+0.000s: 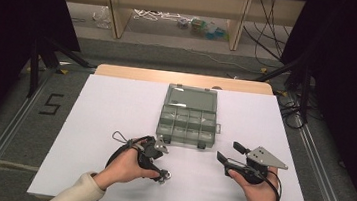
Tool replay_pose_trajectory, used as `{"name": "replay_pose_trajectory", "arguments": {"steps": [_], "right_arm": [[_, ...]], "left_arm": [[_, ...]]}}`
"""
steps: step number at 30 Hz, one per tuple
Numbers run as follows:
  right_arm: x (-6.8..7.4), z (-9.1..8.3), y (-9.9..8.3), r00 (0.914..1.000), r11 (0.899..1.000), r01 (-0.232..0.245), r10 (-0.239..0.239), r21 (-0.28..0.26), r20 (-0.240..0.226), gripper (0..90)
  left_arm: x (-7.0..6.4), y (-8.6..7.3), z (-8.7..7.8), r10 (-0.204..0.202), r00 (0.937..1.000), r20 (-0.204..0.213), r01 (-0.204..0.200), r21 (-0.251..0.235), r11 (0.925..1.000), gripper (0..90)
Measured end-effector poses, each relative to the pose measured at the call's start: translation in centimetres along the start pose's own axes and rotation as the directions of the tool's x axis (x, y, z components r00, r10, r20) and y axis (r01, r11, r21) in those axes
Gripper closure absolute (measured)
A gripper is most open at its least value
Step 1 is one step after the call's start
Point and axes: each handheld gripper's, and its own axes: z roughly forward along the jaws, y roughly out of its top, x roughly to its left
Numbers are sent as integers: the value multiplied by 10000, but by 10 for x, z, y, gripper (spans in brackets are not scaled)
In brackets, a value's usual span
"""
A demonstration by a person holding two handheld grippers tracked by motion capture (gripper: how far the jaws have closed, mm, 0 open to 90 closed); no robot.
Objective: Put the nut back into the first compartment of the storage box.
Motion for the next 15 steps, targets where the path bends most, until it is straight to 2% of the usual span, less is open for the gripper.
{"name": "replay_pose_trajectory", "arguments": {"steps": [5, 13, 14, 15], "right_arm": [[0, 0, 0, 10000, 10000, 6, -6, -10, -40, 287], [0, 1, 0, 10000, 10000, 38, -38, -61, -27, 288], [0, -1, 0, 9999, 9998, 130, -132, 168, 105, 288], [0, -1, 0, 9999, 9998, 124, -126, 152, 98, 288]], "left_arm": [[1, 0, 2, -40, 10000, 33, 39, 146, 9999, 291], [1, 1, 4, -150, 9998, 105, 149, 120, 9998, 280], [1, 1, 4, -186, 9998, 115, 185, 129, 9997, 279], [1, 1, 4, -197, 9997, 128, 195, 145, 9997, 279]]}}
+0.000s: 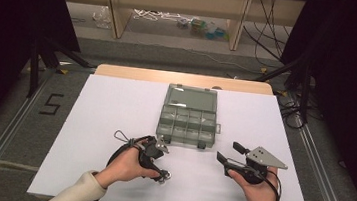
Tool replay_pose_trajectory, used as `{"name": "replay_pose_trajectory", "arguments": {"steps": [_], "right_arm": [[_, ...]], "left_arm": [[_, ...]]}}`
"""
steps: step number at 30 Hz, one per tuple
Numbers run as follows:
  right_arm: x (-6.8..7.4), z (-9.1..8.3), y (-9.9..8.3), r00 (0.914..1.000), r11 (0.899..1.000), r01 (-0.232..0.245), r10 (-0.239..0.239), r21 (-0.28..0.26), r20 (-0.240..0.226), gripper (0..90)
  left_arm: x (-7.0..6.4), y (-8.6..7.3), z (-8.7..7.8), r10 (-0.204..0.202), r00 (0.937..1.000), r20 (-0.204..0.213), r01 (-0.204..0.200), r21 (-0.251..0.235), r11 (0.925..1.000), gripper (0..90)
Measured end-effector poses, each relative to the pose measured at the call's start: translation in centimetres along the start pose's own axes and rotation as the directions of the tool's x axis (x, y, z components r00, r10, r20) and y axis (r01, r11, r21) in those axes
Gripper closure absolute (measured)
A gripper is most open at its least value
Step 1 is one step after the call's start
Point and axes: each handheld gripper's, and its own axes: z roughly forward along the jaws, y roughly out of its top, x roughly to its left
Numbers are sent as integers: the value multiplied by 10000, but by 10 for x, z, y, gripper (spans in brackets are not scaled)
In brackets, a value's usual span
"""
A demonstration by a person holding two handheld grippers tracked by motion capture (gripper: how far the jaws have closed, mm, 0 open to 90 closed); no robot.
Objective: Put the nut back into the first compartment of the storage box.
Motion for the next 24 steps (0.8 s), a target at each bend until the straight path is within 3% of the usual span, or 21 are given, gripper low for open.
{"name": "replay_pose_trajectory", "arguments": {"steps": [3, 6, 10, 14, 24], "right_arm": [[0, 0, 0, 10000, 9999, 12, -12, 123, -1, 288], [0, 0, 0, 10000, 9999, 52, -52, 129, 15, 289], [-1, 0, 0, 10000, 9999, 51, -51, 147, 3, 289], [-1, 2, -1, 10000, 10000, -28, 28, -29, -76, 290], [-1, 3, -2, 9998, 9999, -139, 139, -2, -160, 289]], "left_arm": [[1, 1, -1, 263, 9996, -68, -261, 286, 9993, 278], [1, 2, -1, 168, 9998, -71, -166, 270, 9995, 271], [1, 3, -1, 401, 9991, -148, -394, 428, 9983, 287], [0, 2, 1, 614, 9969, -494, -575, 765, 9954, 319], [1, 1, 3, 557, 9984, -42, -552, 843, 9949, 456]]}}
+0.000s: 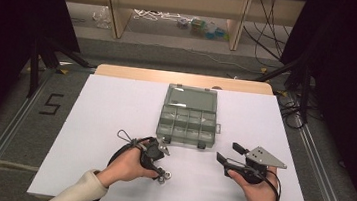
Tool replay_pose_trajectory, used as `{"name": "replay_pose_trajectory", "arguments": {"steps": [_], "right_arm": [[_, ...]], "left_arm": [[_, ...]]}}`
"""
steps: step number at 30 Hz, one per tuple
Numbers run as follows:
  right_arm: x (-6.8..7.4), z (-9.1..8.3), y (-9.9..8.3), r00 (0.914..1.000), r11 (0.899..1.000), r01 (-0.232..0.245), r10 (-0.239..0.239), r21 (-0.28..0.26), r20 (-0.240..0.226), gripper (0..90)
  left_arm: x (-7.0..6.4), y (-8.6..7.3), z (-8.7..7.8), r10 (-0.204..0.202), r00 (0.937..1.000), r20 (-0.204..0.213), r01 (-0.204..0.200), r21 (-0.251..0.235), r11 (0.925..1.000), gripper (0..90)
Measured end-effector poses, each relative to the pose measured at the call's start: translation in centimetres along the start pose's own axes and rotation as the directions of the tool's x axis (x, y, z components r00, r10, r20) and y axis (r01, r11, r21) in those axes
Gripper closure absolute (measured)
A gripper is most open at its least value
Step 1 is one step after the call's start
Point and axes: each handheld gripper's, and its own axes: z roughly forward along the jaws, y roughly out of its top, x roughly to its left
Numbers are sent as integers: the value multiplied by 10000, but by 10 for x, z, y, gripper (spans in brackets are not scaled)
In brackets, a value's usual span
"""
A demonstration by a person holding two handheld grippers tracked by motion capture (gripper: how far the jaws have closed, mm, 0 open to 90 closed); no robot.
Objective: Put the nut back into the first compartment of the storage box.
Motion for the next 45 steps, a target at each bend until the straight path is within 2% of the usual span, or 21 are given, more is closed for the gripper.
{"name": "replay_pose_trajectory", "arguments": {"steps": [8, 10, 12, 14, 17, 21, 25, 32, 38, 39, 44, 45], "right_arm": [[-1, 0, -1, 10000, 9999, -40, 40, 166, -39, 290], [-1, 1, -1, 10000, 10000, -21, 21, 0, -13, 295], [-1, -2, 1, 9999, 9999, -62, 60, 161, 111, 296], [-1, -2, 1, 9999, 9999, -113, 113, 111, 46, 296], [-2, -2, 0, 9998, 9999, 20, -23, 159, 199, 296], [-2, -2, 0, 9999, 9999, 0, -1, 120, 135, 295], [-2, -2, 0, 9998, 9999, 23, -26, 161, 175, 295], [-2, -2, 0, 9999, 9999, 19, -21, 121, 125, 296], [-1, -1, 0, 9999, 10000, 21, -22, 78, 131, 295], [-2, 0, -1, 10000, 10000, -35, 35, -34, 59, 295], [-1, -1, 0, 9999, 10000, -1, 0, 36, 139, 296], [-1, 0, -1, 10000, 10000, -8, 8, -71, 65, 295]], "left_arm": [[-1, 1, 1, -14, 9996, 281, 9, 159, 9999, 529], [-1, 0, 1, -5, 9996, 274, 1, 142, 9999, 530], [-2, 0, 1, 46, 9995, 312, -51, 129, 9999, 542], [-1, 0, 1, 35, 9994, 335, -40, 132, 9999, 545], [-1, 1, 1, 56, 9993, 380, -62, 159, 9999, 552], [0, 1, 1, 131, 9989, 454, -142, 240, 9996, 561], [0, 0, 2, 61, 9986, 527, -66, 110, 9999, 582], [-3, 0, 1, 65, 9984, 571, -73, 134, 9999, 699], [-3, 0, 1, -35, 9988, 483, 30, 99, 9999, 702], [-4, 0, 1, -226, 9985, 495, 219, 130, 9997, 702], [-4, 0, 1, -298, 9986, 436, 294, 107, 9995, 703], [-4, 0, 0, -206, 9989, 427, 202, 106, 9997, 703]]}}
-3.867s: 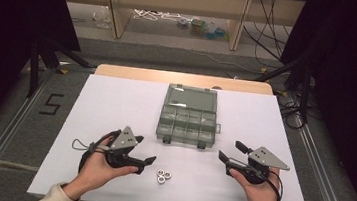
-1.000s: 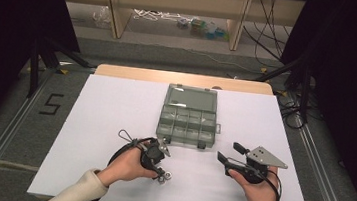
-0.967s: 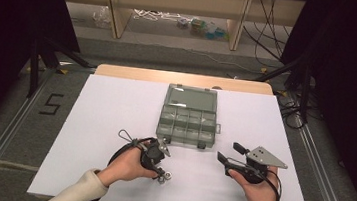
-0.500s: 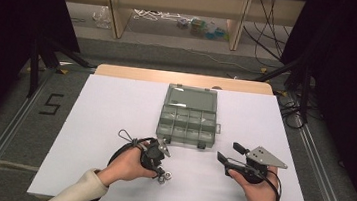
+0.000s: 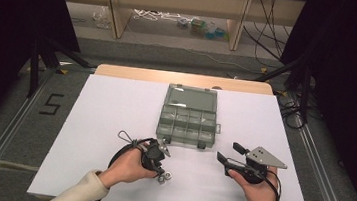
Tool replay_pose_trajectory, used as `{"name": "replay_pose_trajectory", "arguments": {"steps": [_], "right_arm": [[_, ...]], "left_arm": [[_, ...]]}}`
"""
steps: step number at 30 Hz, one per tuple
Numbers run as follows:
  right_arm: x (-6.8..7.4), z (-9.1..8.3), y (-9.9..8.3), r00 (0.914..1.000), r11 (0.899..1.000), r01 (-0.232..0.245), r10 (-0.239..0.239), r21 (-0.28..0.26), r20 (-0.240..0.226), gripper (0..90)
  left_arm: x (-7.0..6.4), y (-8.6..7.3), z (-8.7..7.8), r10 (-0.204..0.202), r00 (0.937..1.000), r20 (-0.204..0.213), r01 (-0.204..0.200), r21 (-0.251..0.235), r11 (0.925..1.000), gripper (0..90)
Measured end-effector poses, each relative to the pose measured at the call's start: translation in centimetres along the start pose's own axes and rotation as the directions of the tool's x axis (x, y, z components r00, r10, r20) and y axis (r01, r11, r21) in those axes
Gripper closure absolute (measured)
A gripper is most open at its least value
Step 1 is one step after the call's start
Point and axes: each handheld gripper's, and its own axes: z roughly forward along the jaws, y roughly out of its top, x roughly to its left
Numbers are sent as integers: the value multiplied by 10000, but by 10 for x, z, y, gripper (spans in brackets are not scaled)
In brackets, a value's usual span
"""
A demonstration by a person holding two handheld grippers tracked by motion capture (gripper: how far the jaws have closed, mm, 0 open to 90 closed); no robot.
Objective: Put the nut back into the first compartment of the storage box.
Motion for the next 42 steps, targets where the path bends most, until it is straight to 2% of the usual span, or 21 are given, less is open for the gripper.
{"name": "replay_pose_trajectory", "arguments": {"steps": [6, 9, 10, 11, 12, 14, 15, 19, 20, 22, 23, 24, 27, 37, 38, 40, 42], "right_arm": [[1, -1, 1, 10000, 9999, -47, 46, 118, 77, 296], [1, 0, 1, 10000, 10000, -78, 78, 34, -32, 296], [1, 0, 1, 10000, 10000, -73, 73, 16, -30, 296], [1, -1, 1, 9999, 9999, -105, 106, 83, -9, 296], [1, -1, 1, 9999, 10000, -73, 73, -10, -71, 296], [1, 0, 0, 10000, 10000, -2, 1, -97, -49, 296], [1, 0, 0, 10000, 10000, -5, 5, -92, -56, 296], [1, -3, 2, 9999, 10000, 52, -52, -16, 105, 296], [2, -1, 2, 10000, 9998, -16, 15, -210, -9, 295], [2, -1, 2, 10000, 9998, -8, 8, -216, -17, 295], [1, -5, 3, 9999, 9998, 109, -111, 177, 113, 295], [2, -3, 2, 10000, 10000, -5, 5, -40, 94, 295], [2, -2, 2, 10000, 9998, -30, 29, -194, -24, 295], [2, -3, 3, 10000, 9999, -45, 46, -164, 12, 295], [1, -3, 3, 9999, 9998, 67, -64, -193, 143, 294], [2, -2, 2, 10000, 9994, 19, -19, -345, 8, 294], [2, -2, 2, 10000, 9994, 26, -25, -348, 5, 294]], "left_arm": [[1, -1, -1, 27, 10000, 14, -27, -6, 10000, 703], [0, -1, -1, -138, 9999, 47, 139, -139, 9998, 704], [0, 0, -1, -106, 9999, 26, 107, -183, 9998, 704], [0, 0, -3, 102, 9999, -18, -102, -173, 9998, 704], [0, 1, -5, 124, 9999, -105, -127, -295, 9995, 704], [1, 1, -7, 197, 9998, -86, -199, -237, 9995, 704], [1, 1, -8, 23, 9999, -130, -28, -403, 9992, 704], [3, 2, -15, 162, 9993, -328, -184, -695, 9974, 704], [3, 2, -15, 162, 9993, -328, -184, -695, 9974, 703], [1, 3, -18, -8, 9993, -382, -29, -973, 9952, 704], [2, 4, -20, 123, 9991, -409, -160, -915, 9957, 704], [1, 4, -20, -22, 9989, -462, -29, -1091, 9940, 704], [1, 4, -22, -109, 9987, -492, 53, -1138, 9935, 704], [3, 6, -31, 19, 9981, -612, -102, -1363, 9906, 704], [3, 6, -33, -52, 9977, -678, -49, -1484, 9889, 704], [3, 7, -34, -172, 9978, -645, 70, -1539, 9881, 704], [4, 7, -36, -70, 9978, -652, -31, -1530, 9882, 704]]}}
